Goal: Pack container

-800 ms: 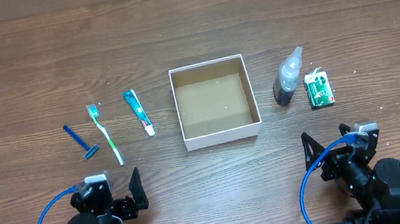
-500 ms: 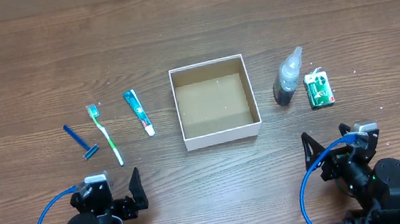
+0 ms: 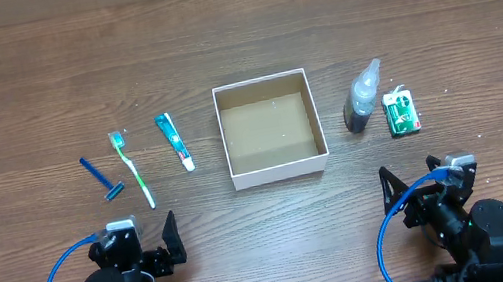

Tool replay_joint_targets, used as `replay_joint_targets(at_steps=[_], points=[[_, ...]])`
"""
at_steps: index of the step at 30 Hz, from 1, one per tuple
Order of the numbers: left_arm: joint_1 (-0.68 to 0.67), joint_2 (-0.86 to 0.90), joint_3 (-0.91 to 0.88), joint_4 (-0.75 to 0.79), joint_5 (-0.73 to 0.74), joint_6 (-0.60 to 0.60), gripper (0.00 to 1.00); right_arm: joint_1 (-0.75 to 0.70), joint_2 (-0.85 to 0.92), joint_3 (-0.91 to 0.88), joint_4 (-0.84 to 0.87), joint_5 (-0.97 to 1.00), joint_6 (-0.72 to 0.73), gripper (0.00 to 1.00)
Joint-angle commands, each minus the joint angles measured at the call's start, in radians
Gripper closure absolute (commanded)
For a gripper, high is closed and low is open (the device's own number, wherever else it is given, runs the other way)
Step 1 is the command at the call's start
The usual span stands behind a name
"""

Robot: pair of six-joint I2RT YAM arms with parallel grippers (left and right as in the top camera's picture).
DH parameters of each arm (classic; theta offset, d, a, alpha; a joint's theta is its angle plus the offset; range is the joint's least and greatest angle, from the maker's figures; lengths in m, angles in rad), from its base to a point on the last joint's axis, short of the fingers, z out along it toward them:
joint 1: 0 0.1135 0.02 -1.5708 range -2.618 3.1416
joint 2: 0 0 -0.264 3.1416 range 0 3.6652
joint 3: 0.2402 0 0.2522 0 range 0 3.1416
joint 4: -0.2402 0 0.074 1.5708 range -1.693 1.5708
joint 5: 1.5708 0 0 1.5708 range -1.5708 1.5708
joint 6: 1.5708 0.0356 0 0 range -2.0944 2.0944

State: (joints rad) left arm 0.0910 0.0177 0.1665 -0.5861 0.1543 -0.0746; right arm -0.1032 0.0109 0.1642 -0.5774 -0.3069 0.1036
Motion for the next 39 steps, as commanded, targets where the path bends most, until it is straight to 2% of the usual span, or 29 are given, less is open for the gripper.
replay_joint_targets(at_steps=[1,21,23,24,27,29,33,37,39], points=[[-0.007,-0.012,-0.013,0.003,0.015,-0.008,0.00,0.004,-0.008,-0.008,-0.003,0.002,-0.007,0.00],[-0.007,-0.012,-0.013,0.003,0.015,-0.008,0.00,0.004,-0.008,-0.008,0.028,0.001,-0.006,0.00],[-0.007,-0.012,-0.013,0.003,0.015,-0.008,0.00,0.004,-0.008,-0.008,0.290,-0.181,0.181,0.00],[-0.007,-0.012,-0.013,0.003,0.015,-0.008,0.00,0.004,-0.008,-0.008,0.341,-0.197,0.252,0.00],[-0.007,-0.012,-0.013,0.003,0.015,-0.008,0.00,0.004,-0.008,-0.008,0.390,-0.196,0.339,0.00],[-0.007,-0.012,-0.013,0.003,0.015,-0.008,0.00,0.004,0.000,0.019,0.416,-0.191,0.342,0.00],[-0.007,-0.012,-0.013,0.003,0.015,-0.008,0.00,0.004,0.263,0.296,0.253,-0.109,0.232,0.01],[-0.007,-0.012,-0.013,0.003,0.015,-0.008,0.00,0.004,0.762,0.864,-0.130,-0.007,0.092,0.00],[-0.007,-0.012,-0.013,0.003,0.015,-0.008,0.00,0.005,1.009,1.167,-0.348,-0.005,0.078,0.00]])
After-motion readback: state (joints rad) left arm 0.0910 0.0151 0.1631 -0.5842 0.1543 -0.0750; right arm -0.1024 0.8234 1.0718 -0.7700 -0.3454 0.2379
